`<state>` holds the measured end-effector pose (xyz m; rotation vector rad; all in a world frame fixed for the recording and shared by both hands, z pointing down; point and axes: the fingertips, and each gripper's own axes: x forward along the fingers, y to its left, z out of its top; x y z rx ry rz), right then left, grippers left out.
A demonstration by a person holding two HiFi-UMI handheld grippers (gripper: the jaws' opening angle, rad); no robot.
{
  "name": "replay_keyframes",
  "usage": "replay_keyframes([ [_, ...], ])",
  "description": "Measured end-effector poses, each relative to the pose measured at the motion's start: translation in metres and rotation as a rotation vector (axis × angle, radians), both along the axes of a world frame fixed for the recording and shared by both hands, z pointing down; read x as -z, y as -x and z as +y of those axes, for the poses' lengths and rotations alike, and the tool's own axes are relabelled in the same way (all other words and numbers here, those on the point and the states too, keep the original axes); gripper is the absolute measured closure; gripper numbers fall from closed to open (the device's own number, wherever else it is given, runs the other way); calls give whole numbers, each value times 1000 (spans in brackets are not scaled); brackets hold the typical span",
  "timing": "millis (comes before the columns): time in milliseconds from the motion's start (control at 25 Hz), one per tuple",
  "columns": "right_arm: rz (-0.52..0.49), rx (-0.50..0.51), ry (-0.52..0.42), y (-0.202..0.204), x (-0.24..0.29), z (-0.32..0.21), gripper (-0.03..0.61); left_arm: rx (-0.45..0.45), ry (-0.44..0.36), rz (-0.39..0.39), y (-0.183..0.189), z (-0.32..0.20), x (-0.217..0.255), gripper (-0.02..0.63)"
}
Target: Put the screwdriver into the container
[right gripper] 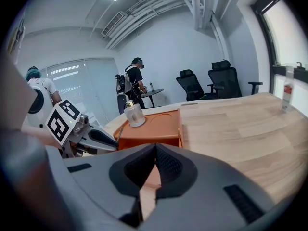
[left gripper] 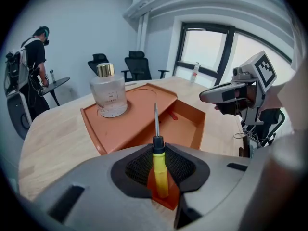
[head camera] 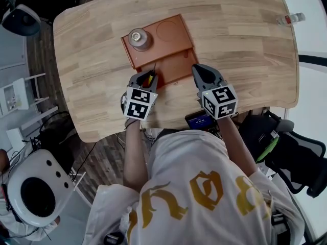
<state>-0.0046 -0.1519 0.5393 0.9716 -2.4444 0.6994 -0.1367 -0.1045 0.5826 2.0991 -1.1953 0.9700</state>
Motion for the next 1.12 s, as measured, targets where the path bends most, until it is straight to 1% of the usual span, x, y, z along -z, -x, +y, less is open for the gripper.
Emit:
replay_keyframes([
  [280,-9,-24,6,-2,0,-7,568,-57,64,-23,-5,-1,-8,538],
  [800,-6,-60,17,-10,-3,-20,568,-200,247,-96,-21,-3,-28,537],
  [1120,-3,-76,35,-14,-9,-22,568,-250,343,-127,-27,-4,-37,537],
])
